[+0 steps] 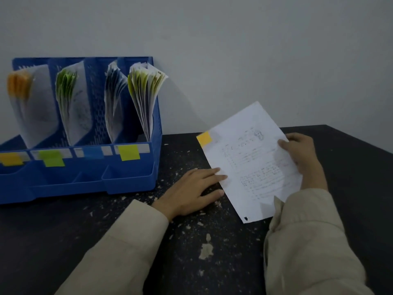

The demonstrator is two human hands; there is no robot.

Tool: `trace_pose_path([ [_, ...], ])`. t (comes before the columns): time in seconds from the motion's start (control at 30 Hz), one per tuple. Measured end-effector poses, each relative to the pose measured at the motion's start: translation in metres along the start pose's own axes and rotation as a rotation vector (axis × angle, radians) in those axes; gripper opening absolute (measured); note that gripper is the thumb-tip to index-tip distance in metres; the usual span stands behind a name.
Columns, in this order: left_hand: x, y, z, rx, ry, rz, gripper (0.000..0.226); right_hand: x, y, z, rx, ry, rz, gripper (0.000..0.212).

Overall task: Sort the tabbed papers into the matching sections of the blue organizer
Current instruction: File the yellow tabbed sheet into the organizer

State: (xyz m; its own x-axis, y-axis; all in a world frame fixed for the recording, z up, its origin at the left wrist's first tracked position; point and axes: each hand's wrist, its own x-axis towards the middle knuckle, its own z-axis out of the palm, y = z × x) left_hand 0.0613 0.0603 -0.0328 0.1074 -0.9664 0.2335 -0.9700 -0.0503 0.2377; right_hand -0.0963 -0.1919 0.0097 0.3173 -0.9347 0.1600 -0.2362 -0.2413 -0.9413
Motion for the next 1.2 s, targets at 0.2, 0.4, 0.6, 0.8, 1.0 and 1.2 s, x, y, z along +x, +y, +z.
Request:
trace_pose_path([
  [0.2, 0.003, 0.000, -0.015, -0.474, 0.306, -0.109, 0.043, -0.007, -0.009, -0.002, 0.401, -0.057, 0.022, 0.005],
  [0.4, 0.008, 0.018, -0.050, -0.677, 0.418, -0.029, 0.043, -0.014, -0.033, 0.012, 0.627, -0.251, -0.028, 0.007],
  [0.6, -0.004, 0.005, -0.112, -0.490, 0.641, -0.002, 0.057, -0.028, -0.076, 0.019, 0.481, -0.438, -0.179, 0.009],
  [0.8, -0.061, -0.029, -0.171, -0.378, 0.871, -0.107, 0.055, -0.076, -0.143, 0.049, 0.259, -0.563, -0.419, 0.016],
  [1.0, -0.142, -0.051, -0.216, -0.311, 0.997, -0.305, 0.052, -0.134, -0.198, 0.098, 0.153, -0.716, -0.568, 0.021],
  [1.2, -0.226, -0.061, -0.252, -0.213, 1.065, -0.504, 0.048, -0.187, -0.238, 0.169, 0.120, -0.872, -0.600, 0.015],
])
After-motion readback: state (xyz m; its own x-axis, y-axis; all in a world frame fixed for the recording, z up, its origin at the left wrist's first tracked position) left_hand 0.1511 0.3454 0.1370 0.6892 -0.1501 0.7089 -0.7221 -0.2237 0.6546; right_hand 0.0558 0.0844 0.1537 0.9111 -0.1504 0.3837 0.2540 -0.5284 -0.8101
